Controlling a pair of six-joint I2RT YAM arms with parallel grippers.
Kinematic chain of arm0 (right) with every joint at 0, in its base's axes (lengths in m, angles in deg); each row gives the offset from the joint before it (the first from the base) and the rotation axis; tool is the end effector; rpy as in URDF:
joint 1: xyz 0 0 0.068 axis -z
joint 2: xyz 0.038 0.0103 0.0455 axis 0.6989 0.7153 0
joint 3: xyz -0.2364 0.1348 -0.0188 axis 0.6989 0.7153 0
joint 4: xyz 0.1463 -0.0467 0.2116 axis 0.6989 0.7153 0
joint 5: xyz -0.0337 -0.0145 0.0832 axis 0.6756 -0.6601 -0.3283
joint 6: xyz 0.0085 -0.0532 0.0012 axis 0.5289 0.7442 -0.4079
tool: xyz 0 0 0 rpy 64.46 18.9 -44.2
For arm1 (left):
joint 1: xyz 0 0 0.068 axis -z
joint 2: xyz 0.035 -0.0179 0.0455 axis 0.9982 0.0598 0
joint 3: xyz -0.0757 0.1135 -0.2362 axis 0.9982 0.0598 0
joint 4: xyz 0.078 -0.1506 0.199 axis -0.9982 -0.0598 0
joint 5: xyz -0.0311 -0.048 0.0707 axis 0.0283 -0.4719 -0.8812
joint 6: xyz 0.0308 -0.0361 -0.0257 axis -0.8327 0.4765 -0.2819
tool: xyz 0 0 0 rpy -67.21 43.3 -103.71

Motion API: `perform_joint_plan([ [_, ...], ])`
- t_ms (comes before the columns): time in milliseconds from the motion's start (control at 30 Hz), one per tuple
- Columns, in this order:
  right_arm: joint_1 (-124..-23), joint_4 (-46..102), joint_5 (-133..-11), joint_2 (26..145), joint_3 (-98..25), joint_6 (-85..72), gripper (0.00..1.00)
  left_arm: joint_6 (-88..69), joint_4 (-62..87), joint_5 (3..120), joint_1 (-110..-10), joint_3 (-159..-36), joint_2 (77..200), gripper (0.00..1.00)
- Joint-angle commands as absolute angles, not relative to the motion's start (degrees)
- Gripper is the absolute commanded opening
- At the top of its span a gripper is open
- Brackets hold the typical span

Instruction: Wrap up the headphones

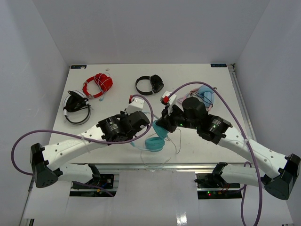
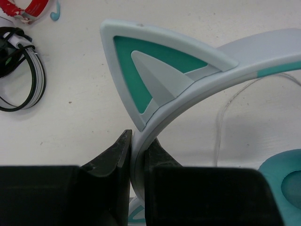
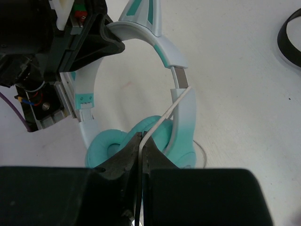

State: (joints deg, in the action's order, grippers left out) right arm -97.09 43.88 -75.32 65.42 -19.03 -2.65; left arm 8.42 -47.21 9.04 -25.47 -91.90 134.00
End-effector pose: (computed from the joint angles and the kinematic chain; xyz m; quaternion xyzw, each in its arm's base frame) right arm 0.1423 0.1983 0.3555 -0.3920 0.7140 0.3372 0.4722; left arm 0.1322 -0.1879 0.3190 0.1536 0.8885 0.0928 0.4223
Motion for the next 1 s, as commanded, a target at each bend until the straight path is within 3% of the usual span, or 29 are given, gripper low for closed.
perform_joint_plan([
  [0,-97.54,38.74,-82.33,63.47,-18.46,-5.56,0.08,17.94,-52.49,0.66,-26.65,-93.94,134.73,0.00],
  [400,-97.60,28.27,-91.13,59.40,-10.12,-12.97,0.09,23.92,-53.22,2.15,-29.74,-99.44,134.24,0.00],
  [967,-98.67,15.80,-90.31,58.07,-0.63,-18.50,0.09,26.03,-48.35,4.37,-30.58,-104.10,132.54,0.00],
])
